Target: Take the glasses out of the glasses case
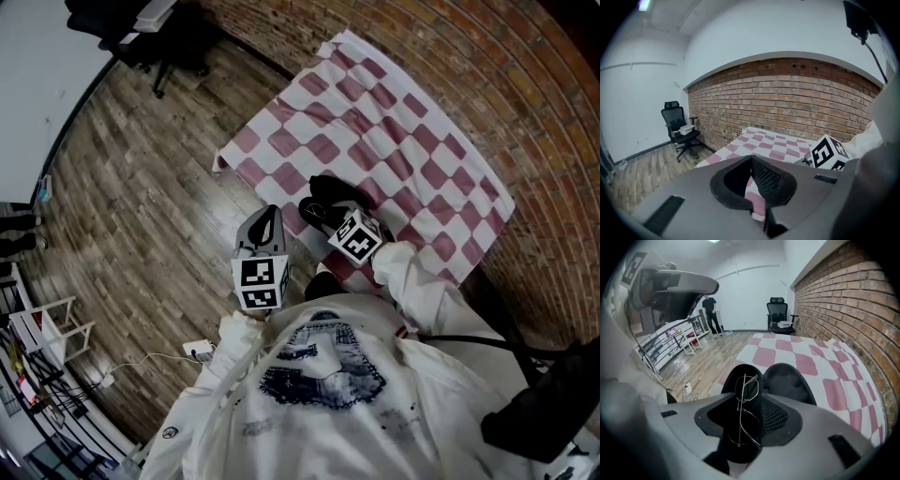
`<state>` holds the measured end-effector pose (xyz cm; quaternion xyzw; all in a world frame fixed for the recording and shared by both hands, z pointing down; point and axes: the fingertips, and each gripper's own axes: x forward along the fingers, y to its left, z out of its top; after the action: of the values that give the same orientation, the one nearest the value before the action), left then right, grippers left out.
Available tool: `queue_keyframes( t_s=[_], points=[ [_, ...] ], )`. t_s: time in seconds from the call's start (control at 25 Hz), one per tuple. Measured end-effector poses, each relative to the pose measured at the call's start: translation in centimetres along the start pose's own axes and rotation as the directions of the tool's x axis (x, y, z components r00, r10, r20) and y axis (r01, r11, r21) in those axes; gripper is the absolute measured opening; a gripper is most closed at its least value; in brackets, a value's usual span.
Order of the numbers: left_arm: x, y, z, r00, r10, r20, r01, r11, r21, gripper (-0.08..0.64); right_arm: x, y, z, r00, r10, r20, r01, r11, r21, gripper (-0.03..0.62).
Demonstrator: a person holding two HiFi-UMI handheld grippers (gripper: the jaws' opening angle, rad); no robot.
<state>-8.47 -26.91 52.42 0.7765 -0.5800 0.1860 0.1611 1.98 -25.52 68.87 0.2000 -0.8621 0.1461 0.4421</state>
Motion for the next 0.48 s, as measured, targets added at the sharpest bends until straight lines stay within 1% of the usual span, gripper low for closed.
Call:
queue_keyframes(
  t_s=[0.16, 0.32, 0.48],
  points=[
    [-0.1, 0.2, 0.0, 1.0, 0.007, -0.006, -0.007, 1.0, -0.006, 0.009, 0.4, 0.1, -0.2, 0.999, -0.007, -0.035, 0.005, 0.999, -0.054, 0.161],
    [-0.1, 0.2, -0.5, 1.0, 0.012, -0.019, -0.013, 1.0, -0.017, 0.009, 1.0, 0.5, -0.6, 0.997, -0.022, -0.078, 0.011, 0.99, -0.142, 0.15],
    [-0.3, 0.4, -0.4, 1.0, 0.02, -0.014, -0.02, 1.0, -0.004, 0.009, 1.3, 0.7, -1.0, 0.994, -0.03, -0.106, 0.012, 0.985, -0.17, 0.129]
  ],
)
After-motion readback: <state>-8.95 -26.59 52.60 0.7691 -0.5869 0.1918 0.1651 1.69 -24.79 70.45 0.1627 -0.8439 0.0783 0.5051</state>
